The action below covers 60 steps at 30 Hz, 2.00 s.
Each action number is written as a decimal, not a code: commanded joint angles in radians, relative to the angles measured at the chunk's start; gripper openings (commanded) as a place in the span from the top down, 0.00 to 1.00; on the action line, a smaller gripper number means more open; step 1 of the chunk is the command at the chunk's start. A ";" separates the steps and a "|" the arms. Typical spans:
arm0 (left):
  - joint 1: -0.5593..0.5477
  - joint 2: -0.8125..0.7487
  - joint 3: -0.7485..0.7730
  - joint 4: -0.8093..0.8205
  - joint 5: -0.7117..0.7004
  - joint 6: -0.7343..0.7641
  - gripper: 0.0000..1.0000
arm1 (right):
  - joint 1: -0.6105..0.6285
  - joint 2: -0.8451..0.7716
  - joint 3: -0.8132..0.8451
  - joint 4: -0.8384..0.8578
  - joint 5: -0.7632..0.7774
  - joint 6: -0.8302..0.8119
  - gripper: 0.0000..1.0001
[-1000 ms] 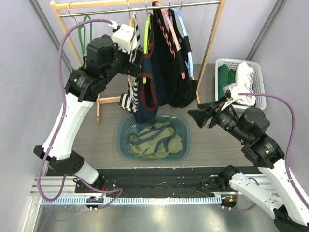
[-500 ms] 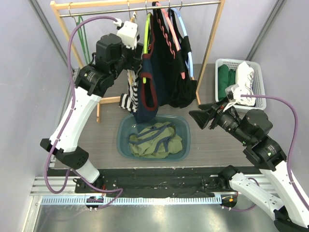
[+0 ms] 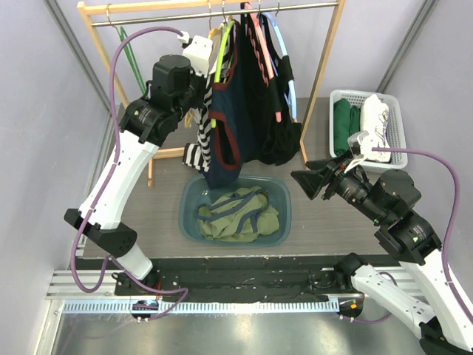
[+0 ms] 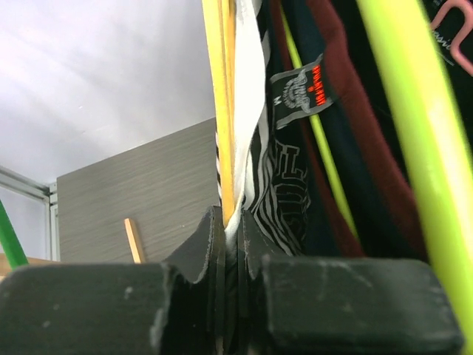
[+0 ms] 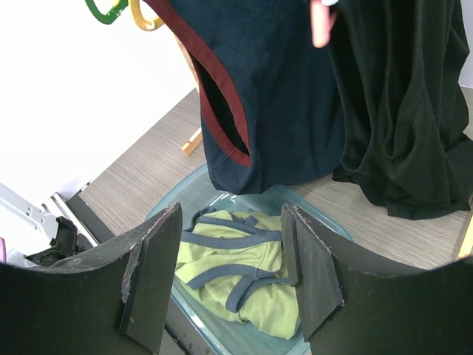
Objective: Remove the tank top from the hanger
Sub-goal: Pick up the hanger from the clothesline.
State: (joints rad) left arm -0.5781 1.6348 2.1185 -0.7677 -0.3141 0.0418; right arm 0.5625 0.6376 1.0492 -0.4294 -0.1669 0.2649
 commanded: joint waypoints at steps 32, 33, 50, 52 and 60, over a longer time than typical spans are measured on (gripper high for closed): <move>-0.006 -0.326 -0.009 -0.001 0.062 0.147 1.00 | -0.001 0.002 0.060 -0.019 -0.006 -0.003 0.37; -0.006 -0.334 0.007 -0.002 0.081 0.151 1.00 | -0.001 0.002 0.064 -0.020 -0.005 -0.004 0.37; 0.018 -0.520 0.204 -0.016 0.424 0.153 1.00 | -0.003 -0.004 0.098 -0.065 0.023 -0.013 0.37; 0.032 -0.538 0.204 -0.016 0.444 0.139 1.00 | -0.001 -0.003 0.094 -0.066 0.021 -0.013 0.37; 0.037 -0.559 -0.041 0.025 0.268 0.178 1.00 | -0.001 0.010 0.097 -0.048 0.012 0.005 0.37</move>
State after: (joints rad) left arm -0.5400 1.0882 2.1490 -1.0100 -0.0311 0.2089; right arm 0.5625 0.6373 1.1091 -0.5056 -0.1589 0.2649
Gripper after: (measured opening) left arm 0.074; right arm 0.625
